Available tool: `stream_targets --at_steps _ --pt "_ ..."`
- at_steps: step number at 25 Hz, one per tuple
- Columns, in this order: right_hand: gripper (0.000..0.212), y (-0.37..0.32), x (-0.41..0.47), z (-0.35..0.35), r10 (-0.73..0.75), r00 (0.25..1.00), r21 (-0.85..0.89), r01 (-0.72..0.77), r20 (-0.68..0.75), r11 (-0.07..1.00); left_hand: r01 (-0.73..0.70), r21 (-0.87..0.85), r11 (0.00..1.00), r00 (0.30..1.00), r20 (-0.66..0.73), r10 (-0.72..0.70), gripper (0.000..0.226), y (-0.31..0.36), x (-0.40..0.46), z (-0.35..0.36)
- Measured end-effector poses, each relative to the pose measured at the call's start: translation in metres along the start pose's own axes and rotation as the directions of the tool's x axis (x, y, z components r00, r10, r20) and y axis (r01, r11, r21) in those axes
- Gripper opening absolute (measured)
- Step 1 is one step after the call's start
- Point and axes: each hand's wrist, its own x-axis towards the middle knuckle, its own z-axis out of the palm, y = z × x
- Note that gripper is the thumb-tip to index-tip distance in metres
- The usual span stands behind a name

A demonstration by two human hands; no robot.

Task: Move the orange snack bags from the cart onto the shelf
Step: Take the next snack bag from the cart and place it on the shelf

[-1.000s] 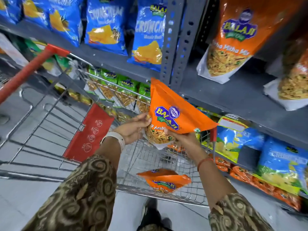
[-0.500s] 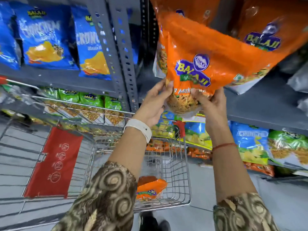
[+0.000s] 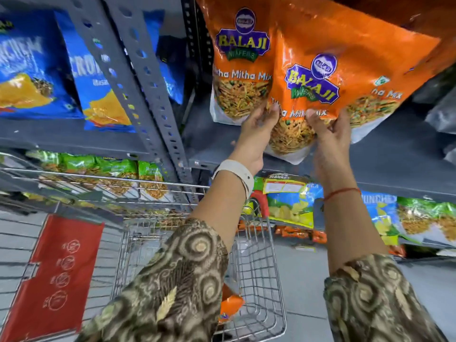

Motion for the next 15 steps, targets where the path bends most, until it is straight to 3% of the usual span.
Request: stream_targets --at_steps 5,10,15 --pt "0.053 0.005 0.007 -0.002 -0.061 0.998 -0.030 0.061 0.020 0.998 -0.061 -0.002 0.998 0.998 -0.012 0.061 0.045 -0.006 -0.001 0.006" --pt "0.070 0.013 -0.008 0.003 -0.145 0.983 -0.046 0.141 -0.115 0.989 -0.093 0.044 0.995 0.995 -0.023 0.094 0.050 -0.015 -0.010 -0.006" --pt "0.060 0.015 -0.059 0.015 -0.404 0.843 -0.311 0.301 -0.355 0.901 -0.221 0.183 0.958 0.939 -0.227 0.260 0.036 -0.012 -0.045 -0.031"
